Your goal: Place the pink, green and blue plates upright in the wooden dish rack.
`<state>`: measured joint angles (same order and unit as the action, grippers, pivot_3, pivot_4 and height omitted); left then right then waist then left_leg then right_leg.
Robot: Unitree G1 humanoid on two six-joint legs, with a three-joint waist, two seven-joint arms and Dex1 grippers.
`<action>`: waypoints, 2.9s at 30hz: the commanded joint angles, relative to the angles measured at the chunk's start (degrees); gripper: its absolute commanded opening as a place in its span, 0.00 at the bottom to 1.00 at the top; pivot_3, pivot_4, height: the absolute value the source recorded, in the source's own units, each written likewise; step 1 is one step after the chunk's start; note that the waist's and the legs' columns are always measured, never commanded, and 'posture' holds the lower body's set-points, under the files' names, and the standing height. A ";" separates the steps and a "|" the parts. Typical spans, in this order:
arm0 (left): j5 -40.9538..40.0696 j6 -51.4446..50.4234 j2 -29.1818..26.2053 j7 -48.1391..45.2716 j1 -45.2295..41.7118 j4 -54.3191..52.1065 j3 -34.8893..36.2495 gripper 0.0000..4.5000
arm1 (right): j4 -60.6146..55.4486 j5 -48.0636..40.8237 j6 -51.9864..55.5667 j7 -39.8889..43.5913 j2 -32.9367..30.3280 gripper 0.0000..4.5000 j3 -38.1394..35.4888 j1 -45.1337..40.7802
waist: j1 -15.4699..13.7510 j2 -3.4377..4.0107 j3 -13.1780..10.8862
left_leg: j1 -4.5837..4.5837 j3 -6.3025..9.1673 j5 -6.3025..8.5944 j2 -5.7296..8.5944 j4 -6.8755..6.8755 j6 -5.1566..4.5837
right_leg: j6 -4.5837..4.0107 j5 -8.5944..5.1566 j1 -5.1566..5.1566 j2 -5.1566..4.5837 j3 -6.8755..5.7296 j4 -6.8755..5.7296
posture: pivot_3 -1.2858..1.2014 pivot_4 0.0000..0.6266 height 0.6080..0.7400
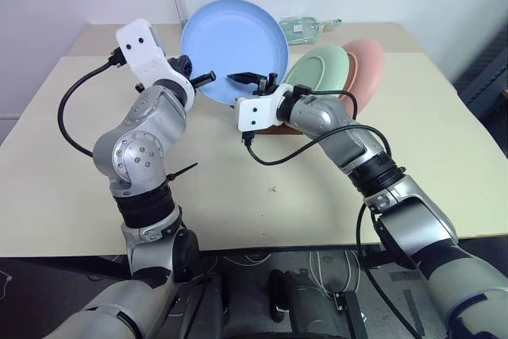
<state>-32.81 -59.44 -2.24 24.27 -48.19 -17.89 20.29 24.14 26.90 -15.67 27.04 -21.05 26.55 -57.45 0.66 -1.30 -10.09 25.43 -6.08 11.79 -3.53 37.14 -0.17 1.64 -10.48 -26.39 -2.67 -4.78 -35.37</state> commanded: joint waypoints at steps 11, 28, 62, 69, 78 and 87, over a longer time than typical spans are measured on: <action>-3.03 18.10 -1.15 -0.21 -7.11 1.67 12.59 0.77 | -1.97 0.65 -0.70 -3.82 0.00 0.00 -4.55 -1.24 | 0.24 -0.12 -0.09 | 0.00 0.00 -0.01 0.00 0.01 0.01 | 0.00 0.00 0.00 0.02 0.00 0.01 | 0.52 0.24 0.92; 15.10 32.53 -24.15 -34.17 19.26 9.14 -13.66 0.77 | -36.96 -60.52 58.42 -19.85 29.36 0.00 -36.95 4.22 | -0.74 -0.11 -0.07 | 0.07 -0.09 0.03 -0.18 -0.08 0.38 | -0.28 -0.10 -0.09 -0.53 -0.12 -0.06 | 0.52 0.24 0.92; 19.29 40.70 -24.05 -55.81 31.37 2.42 -23.64 0.77 | -14.50 -65.13 56.87 -38.15 30.39 0.00 -43.06 -3.96 | 0.47 0.05 -0.15 | 0.17 -0.15 -0.07 -0.31 -0.22 0.15 | -0.26 -0.10 -0.26 -0.15 -0.14 0.01 | 0.52 0.24 0.92; 19.66 40.49 -23.58 -55.75 31.86 1.76 -23.51 0.78 | -11.43 -65.23 55.43 -36.79 29.23 0.69 -43.84 -5.54 | 0.31 0.05 -0.16 | 0.18 -0.15 -0.07 -0.31 -0.21 0.15 | -0.25 -0.10 -0.25 -0.15 -0.14 0.01 | 0.52 0.24 0.92; 20.03 40.45 -22.99 -55.76 31.71 1.71 -23.74 0.78 | -14.00 -54.30 46.68 -25.24 19.07 0.79 -34.78 -7.36 | 0.26 0.09 -0.18 | 0.21 -0.13 -0.07 -0.30 -0.21 0.14 | -0.08 -0.24 -0.25 -0.16 -0.14 0.09 | 0.52 0.24 0.92; 18.92 39.97 -22.35 -57.84 30.93 1.10 -24.94 0.78 | -33.26 -48.96 47.73 1.72 -9.03 0.49 -26.25 6.33 | -0.87 0.19 -0.24 | 0.28 -0.05 -0.04 -0.25 -0.21 0.11 | -0.05 -0.30 -0.20 -0.20 -0.16 0.20 | 0.52 0.24 0.92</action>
<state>-13.13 -19.68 -24.74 -32.63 -16.41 -14.73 -4.33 -5.29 -23.17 31.77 23.54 -26.53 0.83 -52.65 -0.21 -1.11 -10.33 25.68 -6.16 11.78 -3.75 36.96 -0.10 1.59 -10.80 -26.56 -2.92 -4.95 -35.14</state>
